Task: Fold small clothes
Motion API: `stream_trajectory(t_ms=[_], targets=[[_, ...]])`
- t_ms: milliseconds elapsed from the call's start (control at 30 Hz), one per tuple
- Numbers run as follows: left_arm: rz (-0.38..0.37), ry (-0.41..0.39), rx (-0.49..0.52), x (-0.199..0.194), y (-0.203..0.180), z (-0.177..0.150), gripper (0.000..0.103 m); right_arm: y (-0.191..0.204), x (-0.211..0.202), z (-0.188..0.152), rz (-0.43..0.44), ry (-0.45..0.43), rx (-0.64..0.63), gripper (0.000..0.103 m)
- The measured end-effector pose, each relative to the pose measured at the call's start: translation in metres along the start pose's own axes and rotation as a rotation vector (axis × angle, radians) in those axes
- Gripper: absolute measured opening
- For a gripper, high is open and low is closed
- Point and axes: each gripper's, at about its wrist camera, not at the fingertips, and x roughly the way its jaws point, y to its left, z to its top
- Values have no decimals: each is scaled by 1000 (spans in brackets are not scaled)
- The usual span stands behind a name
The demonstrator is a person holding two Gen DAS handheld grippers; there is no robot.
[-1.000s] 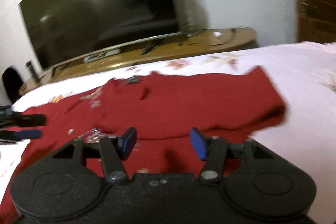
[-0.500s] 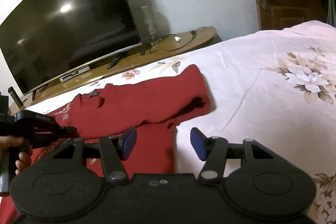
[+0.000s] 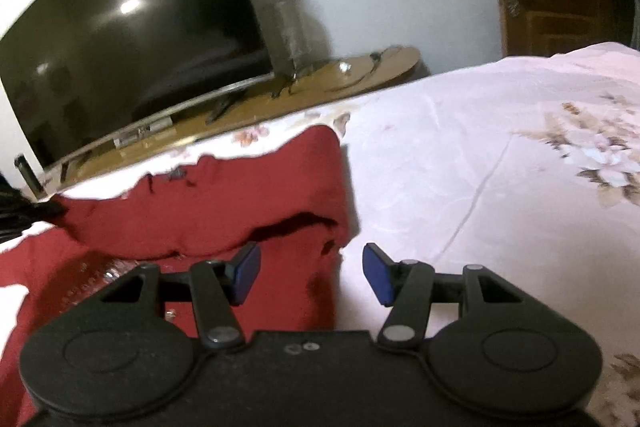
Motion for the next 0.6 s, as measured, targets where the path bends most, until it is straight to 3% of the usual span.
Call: stream_trajectory(t_ms=[133,400,600], targets=[[20,0,-20,3,16,-5,3,-5,37,10,-25,48,42,51],[22,-27,-5,1,25,1,3,-15,54,15,-47,76,49,50],[70,55,-12,23,42,-11,3,-16,55,9,-50,99,30,49]])
